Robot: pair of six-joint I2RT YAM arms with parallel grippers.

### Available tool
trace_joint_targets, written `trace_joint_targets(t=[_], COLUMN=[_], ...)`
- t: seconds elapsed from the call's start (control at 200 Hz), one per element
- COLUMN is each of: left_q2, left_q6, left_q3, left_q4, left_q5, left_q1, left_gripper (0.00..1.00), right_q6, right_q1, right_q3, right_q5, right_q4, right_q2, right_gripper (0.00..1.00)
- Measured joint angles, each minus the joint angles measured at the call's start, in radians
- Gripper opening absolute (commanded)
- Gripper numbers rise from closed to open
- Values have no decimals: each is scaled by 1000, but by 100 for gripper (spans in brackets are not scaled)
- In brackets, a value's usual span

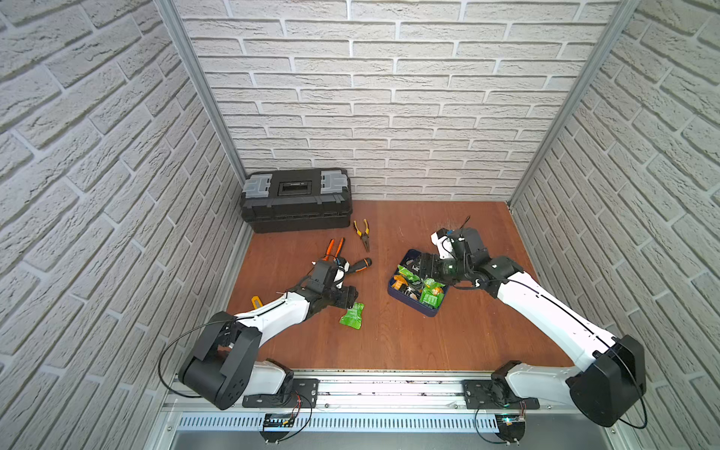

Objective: Take the cookies out of the storage box
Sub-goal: Place the cookie at the center of the board, then pick up the cookie from the storage box.

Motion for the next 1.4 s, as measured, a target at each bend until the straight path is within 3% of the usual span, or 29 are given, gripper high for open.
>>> trace_joint_targets(t=[0.115,0.31,0.535,0.705,0.945,1.15,1.4], left_q2=[-48,-48,81,173,257,333,381], left_q6=[-67,-284,-504,-592,-647,-697,-727], left_q3=[79,148,149,150,158,158,177], left_q4=[-34,32,133,190,280,349,393], left_q5=[-18,-33,-44,-39,-20,-1,6], left_q1=[-15,-98,-149,-149,-149,-150,-168], left_gripper=[72,71,67,67,66,64,60], right_q6=[-80,-250,-459,-575,-628,-635,-609], right_q1=[0,2,29,45,55,63,69], right_q3=[33,111,182,232,278,283,248], right_q5=[35,83,118,152,205,224,250], right_q4=[-55,-104,-110,-109,-102,-77,-30], right_q2=[55,200,362,474,556,581,550], right_gripper=[77,73,73,65,57,29,20])
